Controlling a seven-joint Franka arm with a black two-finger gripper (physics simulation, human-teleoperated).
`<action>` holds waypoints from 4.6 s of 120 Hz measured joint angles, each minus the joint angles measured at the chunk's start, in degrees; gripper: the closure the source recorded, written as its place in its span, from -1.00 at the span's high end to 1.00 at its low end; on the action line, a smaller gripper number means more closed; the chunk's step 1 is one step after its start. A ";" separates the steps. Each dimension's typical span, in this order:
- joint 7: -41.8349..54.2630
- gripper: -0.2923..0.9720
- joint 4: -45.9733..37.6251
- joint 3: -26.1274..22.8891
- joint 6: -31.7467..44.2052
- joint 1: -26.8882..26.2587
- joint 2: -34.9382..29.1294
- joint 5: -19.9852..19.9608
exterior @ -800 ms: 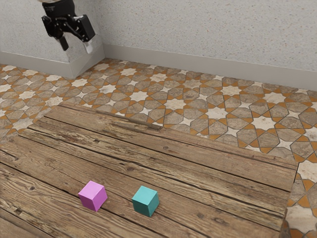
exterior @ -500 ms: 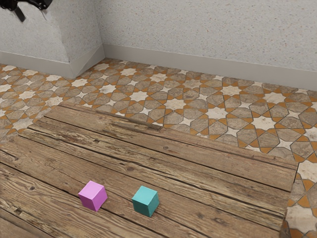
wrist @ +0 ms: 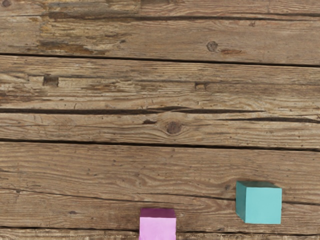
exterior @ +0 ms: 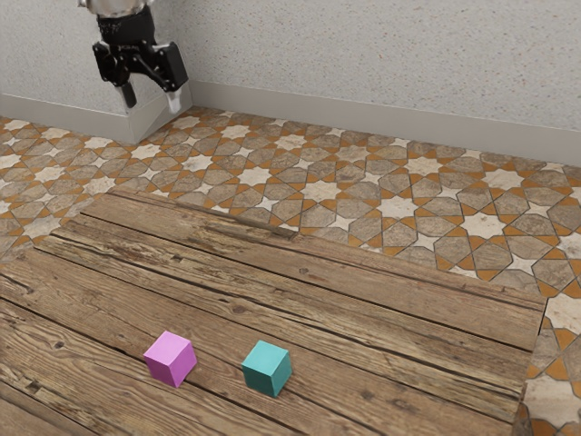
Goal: Pick up the blue block with one arm, and put the blue block on the pink block with one arm
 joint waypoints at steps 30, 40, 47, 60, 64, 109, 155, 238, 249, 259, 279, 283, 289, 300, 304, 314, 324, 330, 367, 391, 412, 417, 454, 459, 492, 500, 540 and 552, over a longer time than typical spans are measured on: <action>-0.54 0.51 -22.21 0.17 18.36 -2.24 -2.40 0.10; -0.66 0.51 -26.13 0.15 23.44 -2.80 -2.34 0.20; -0.76 0.51 -27.98 0.12 26.26 -3.19 -2.25 0.23; -1.02 0.51 -31.13 0.10 30.64 -3.95 -2.22 0.04; -1.13 0.51 -32.09 0.10 31.93 -4.20 -2.24 -0.02; -3.15 0.51 -40.07 0.10 40.93 -7.71 -2.55 -1.50; -6.27 0.51 -47.74 0.08 46.56 -21.61 -5.32 -3.11; -11.03 0.51 -60.02 -0.04 55.70 -22.72 -7.61 -3.27; -11.37 0.51 -60.10 -0.07 56.18 -22.39 -6.89 -3.27; -11.64 0.51 -60.13 -0.07 56.48 -22.35 -6.06 -3.26; -12.07 0.51 -60.12 -0.08 57.41 -22.33 -3.79 -3.26; -12.14 0.51 -60.11 -0.10 57.68 -22.29 -3.26 -3.27; -12.23 0.51 -60.09 -0.13 58.01 -22.25 -2.69 -3.29; -12.36 0.51 -60.09 -0.10 58.78 -22.27 -1.74 -3.29; -12.39 0.51 -60.09 -0.09 59.08 -22.29 -1.45 -3.31; -12.46 0.51 -59.95 -0.12 59.65 -22.24 -0.61 -3.32; -12.50 0.51 -59.45 -0.15 60.00 -22.06 0.33 -3.30; -12.53 0.51 -59.08 -0.16 60.13 -21.89 0.65 -3.29; -12.61 0.51 -58.42 -0.23 60.60 -22.02 2.10 -3.41; -12.65 0.51 -57.80 -0.25 60.77 -21.56 3.90 -3.66; -12.66 0.51 -56.75 -0.32 60.79 -21.04 5.47 -3.64; -12.66 0.51 -56.60 -0.33 60.78 -21.15 5.66 -3.66; -12.68 0.46 -56.39 -0.34 60.81 -21.41 5.90 -3.68; -12.70 0.44 -56.37 -0.34 60.82 -21.51 5.91 -3.69; -12.85 0.23 -56.30 -0.34 60.80 -21.69 5.67 -3.72; -12.88 0.18 -56.30 -0.34 60.80 -21.68 5.62 -3.72; -13.55 0.02 -56.43 -0.24 60.80 -21.83 4.31 -3.62; -13.87 -0.03 -56.94 -0.06 60.57 -22.03 1.98 -3.45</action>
